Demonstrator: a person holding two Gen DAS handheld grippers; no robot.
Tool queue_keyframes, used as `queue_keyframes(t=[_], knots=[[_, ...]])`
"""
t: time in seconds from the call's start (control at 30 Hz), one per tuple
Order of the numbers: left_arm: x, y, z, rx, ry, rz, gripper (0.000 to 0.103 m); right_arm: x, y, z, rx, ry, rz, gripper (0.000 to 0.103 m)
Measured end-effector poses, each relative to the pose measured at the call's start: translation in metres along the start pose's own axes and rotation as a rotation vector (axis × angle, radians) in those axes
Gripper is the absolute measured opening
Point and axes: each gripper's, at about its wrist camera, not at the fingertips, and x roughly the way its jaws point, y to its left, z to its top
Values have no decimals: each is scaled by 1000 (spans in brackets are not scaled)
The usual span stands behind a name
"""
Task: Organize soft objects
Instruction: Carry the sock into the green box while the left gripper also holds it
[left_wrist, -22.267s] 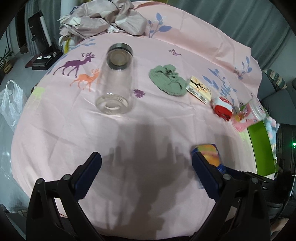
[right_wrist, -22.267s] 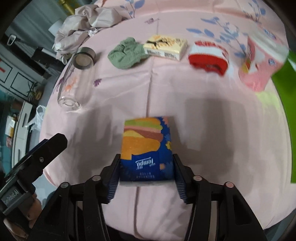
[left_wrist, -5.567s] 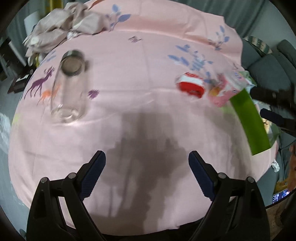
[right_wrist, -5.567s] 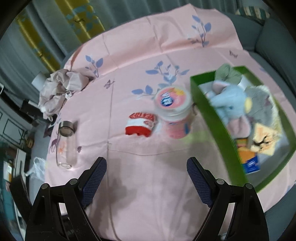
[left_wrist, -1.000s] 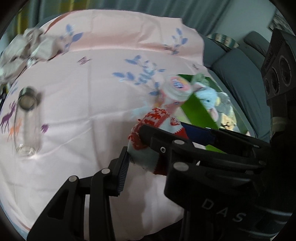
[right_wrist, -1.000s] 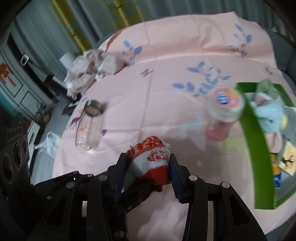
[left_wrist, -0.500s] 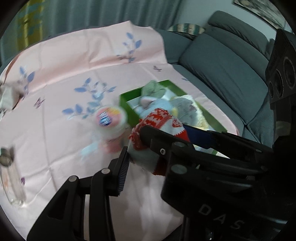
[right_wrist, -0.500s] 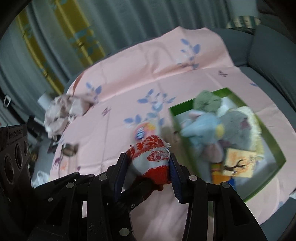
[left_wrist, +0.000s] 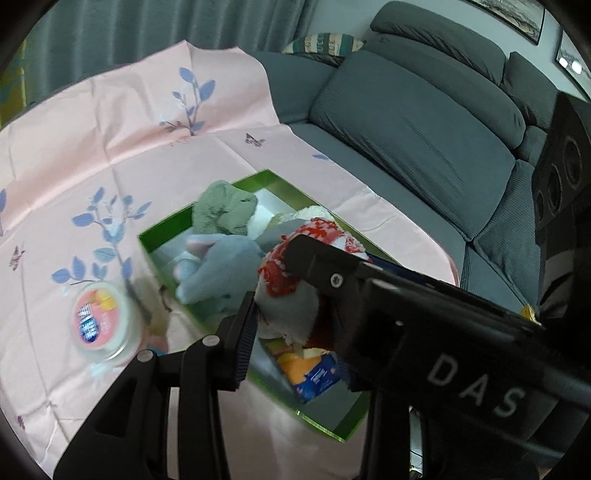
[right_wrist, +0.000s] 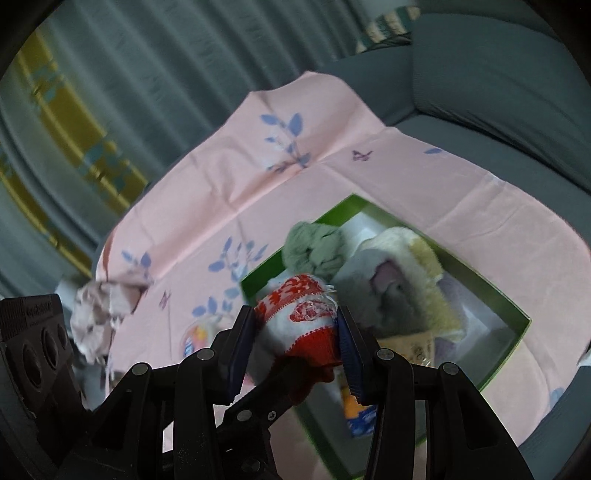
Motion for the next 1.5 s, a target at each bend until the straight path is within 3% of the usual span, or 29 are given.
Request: queue_keyframes(t=[0.23,0.47,0.87,1.5], knots=[[39,-7,0,6,79,-67,37,13,-43,-1,112,19,7,47],[65,-18,-7,7,142,-65,37,26,-71,-5,182,65,-49,47],[80,-14,-12,-42,198,-58,39,35,-82,-8,208,101,-88,47],[89,-10,-11,-89,213,-51,40,44,-81,-9,211,124,-112,47]])
